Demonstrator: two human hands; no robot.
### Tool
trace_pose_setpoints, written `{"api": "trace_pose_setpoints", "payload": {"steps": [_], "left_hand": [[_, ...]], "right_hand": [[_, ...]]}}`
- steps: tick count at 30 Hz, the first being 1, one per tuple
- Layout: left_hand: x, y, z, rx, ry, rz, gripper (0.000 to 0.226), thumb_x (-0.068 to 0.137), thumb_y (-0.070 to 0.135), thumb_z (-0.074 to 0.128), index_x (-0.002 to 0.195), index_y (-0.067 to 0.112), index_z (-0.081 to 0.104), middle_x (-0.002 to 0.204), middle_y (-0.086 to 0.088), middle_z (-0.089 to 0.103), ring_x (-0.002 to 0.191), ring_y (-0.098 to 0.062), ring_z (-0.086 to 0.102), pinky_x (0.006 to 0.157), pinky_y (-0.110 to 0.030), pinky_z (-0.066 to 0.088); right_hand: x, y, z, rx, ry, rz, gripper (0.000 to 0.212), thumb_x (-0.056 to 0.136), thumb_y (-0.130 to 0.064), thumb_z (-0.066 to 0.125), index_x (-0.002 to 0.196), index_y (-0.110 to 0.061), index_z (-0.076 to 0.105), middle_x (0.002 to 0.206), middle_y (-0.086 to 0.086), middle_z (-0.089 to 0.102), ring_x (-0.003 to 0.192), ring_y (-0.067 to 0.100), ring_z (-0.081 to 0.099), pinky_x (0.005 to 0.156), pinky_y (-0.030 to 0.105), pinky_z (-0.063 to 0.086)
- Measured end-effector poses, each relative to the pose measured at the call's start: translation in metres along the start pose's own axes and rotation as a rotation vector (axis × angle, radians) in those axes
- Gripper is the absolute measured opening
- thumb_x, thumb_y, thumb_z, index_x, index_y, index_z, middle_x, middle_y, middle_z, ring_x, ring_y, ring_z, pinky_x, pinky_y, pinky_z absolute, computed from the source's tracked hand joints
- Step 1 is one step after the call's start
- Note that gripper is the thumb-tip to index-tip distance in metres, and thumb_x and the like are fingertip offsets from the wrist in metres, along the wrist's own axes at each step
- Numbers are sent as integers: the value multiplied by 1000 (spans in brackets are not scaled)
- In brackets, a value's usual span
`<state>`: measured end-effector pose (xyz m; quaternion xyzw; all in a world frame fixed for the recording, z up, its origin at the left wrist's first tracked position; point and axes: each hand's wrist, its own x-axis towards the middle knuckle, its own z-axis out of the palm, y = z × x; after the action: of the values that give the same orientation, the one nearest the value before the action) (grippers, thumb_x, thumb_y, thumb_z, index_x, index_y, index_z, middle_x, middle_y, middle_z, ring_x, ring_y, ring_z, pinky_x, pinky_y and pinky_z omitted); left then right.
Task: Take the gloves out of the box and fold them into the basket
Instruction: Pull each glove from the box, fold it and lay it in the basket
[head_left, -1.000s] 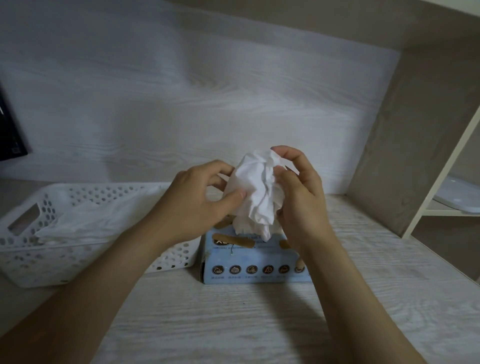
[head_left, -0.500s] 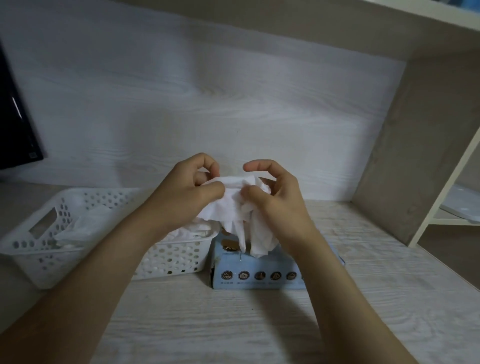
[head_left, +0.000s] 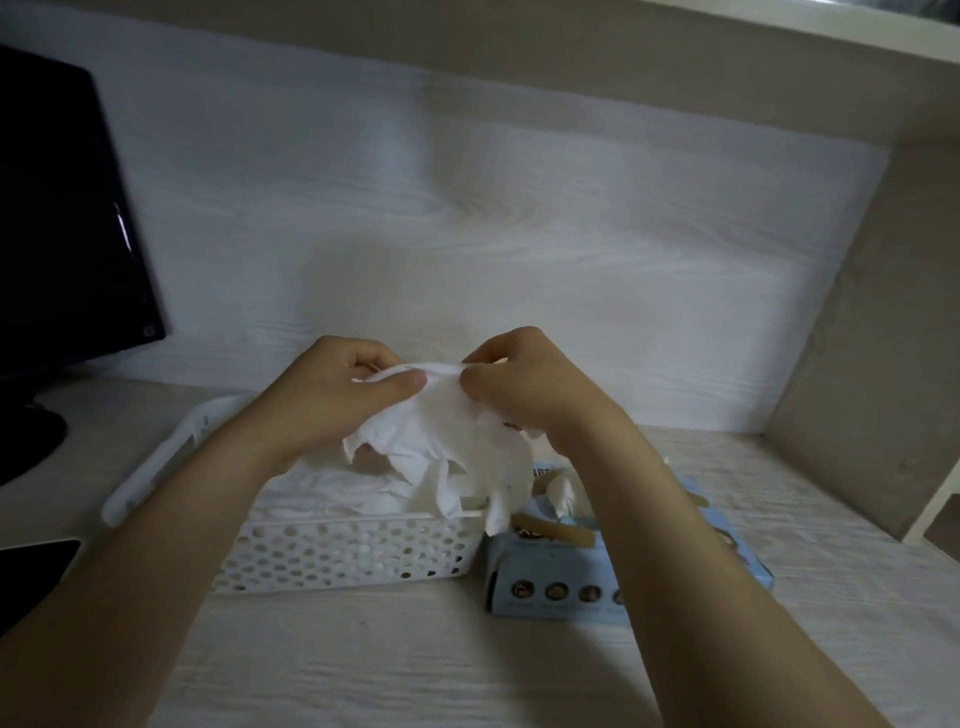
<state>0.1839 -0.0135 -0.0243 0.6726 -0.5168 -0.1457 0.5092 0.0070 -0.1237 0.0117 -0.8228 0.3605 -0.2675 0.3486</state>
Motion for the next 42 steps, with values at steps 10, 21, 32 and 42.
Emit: {"api": "trace_pose_setpoints", "payload": {"steps": [10, 21, 32, 42], "left_hand": [[-5, -14, -2, 67, 190, 7, 43, 89, 63, 67, 83, 20, 72, 86, -2, 74, 85, -9, 67, 79, -29, 49], [-4, -15, -8, -186, 237, -156, 9, 101, 27, 68, 102, 19, 72, 93, -7, 73, 80, -20, 63, 73, -32, 49], [-3, -42, -35, 457, 363, -298, 33, 109, 31, 47, 101, 3, 61, 91, -9, 62, 84, -28, 57, 75, -38, 44], [-12, -30, -28, 829, 174, -86, 24, 96, 10, 58, 98, 32, 66, 113, -1, 55, 110, -25, 52, 92, -38, 45]], "right_hand": [[19, -17, 11, -314, -80, -131, 29, 86, -6, 47, 94, 12, 68, 92, 26, 74, 86, 46, 67, 69, 57, 56], [18, -6, 0, -7, -273, 82, 21, 76, -20, 68, 66, -3, 60, 65, 9, 49, 61, 25, 42, 61, 38, 37], [31, -2, 37, -306, -23, -204, 33, 88, -1, 56, 104, -18, 80, 88, -1, 70, 67, 4, 63, 49, 7, 42], [22, -14, 46, -481, -214, -361, 25, 102, -43, 64, 113, -23, 75, 103, -7, 67, 94, 12, 62, 77, 31, 51]]}}
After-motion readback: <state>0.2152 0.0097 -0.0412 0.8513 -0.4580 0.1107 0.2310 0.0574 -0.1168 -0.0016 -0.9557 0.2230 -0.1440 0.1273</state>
